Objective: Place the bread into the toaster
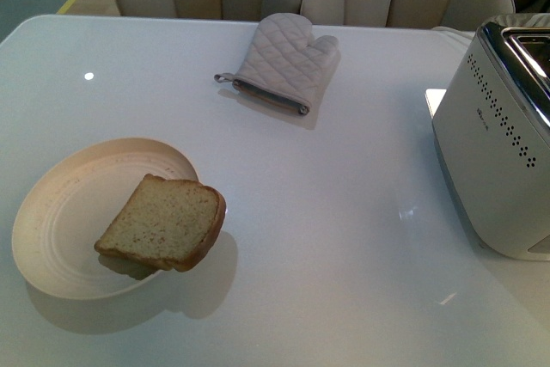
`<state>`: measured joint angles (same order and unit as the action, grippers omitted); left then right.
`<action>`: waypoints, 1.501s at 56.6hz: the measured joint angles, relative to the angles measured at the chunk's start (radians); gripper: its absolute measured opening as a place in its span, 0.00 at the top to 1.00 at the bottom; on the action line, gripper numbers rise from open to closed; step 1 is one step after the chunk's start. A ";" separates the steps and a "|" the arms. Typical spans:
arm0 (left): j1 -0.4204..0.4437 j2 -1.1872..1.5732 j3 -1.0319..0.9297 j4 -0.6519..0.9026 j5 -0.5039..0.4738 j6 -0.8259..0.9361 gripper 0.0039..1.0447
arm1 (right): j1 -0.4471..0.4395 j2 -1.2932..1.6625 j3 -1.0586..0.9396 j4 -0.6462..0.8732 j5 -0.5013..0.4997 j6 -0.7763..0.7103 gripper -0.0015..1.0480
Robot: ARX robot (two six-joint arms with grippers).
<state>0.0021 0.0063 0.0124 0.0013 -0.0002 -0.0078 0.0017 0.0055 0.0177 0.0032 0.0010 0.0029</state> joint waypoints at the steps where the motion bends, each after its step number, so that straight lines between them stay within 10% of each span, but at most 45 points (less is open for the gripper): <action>1: 0.000 0.000 0.000 0.000 0.000 0.000 0.07 | 0.000 0.000 0.000 0.000 0.000 0.000 0.09; 38: 0.000 0.000 0.000 0.000 0.001 0.000 0.07 | 0.000 0.000 0.000 0.000 0.000 0.000 0.09; 49: 0.135 0.188 0.130 -0.224 0.308 -0.171 0.07 | 0.000 0.000 0.000 0.000 -0.002 0.000 0.09; 85: 0.193 1.698 0.368 0.762 0.194 0.010 0.07 | 0.000 0.000 0.000 0.000 -0.001 0.000 0.09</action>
<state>0.1951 1.7046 0.3801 0.7635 0.1936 0.0017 0.0017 0.0055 0.0177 0.0032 -0.0002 0.0025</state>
